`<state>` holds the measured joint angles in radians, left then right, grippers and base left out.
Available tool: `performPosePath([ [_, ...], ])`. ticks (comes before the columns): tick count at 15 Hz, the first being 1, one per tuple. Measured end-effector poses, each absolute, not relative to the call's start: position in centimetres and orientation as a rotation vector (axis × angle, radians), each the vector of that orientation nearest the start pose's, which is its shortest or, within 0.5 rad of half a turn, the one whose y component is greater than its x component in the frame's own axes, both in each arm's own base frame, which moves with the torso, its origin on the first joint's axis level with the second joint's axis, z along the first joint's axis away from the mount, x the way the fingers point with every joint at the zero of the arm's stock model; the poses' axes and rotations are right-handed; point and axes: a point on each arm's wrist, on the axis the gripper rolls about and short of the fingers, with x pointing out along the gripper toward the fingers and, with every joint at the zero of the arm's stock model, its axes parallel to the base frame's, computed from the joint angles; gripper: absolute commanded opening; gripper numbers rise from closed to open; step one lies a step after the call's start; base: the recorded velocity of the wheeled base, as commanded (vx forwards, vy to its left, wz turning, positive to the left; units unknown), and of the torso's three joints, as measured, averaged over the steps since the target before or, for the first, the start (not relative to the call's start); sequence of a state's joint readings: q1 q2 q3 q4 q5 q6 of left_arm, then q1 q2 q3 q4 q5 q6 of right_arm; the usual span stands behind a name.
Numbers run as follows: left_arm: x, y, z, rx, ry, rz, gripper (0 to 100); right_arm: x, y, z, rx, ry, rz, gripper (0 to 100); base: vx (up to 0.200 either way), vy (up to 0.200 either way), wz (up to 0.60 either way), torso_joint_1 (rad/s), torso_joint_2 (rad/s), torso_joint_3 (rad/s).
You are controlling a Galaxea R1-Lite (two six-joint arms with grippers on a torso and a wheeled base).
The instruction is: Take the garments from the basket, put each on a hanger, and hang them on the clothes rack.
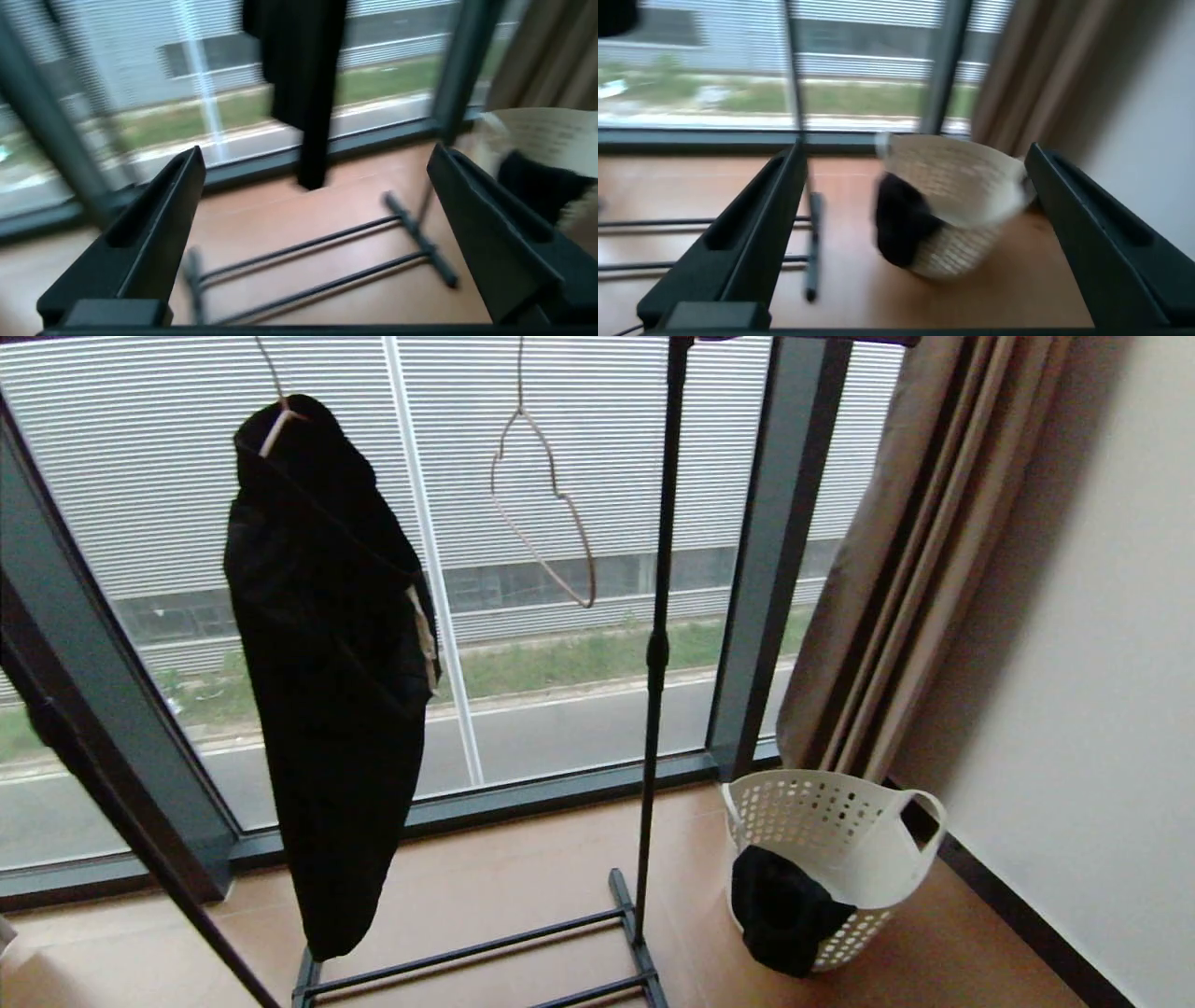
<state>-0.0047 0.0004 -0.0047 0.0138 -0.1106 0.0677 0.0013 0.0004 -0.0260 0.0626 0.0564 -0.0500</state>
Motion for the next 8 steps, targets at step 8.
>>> performPosePath([
  [8, -2.33, -0.24, 7.54, 0.067, 0.006, -0.115, 100, -2.49, 0.12, 7.61, -0.049, 0.036, 0.059, 100, 0.000, -0.150, 0.00, 0.004, 0.00, 0.003],
])
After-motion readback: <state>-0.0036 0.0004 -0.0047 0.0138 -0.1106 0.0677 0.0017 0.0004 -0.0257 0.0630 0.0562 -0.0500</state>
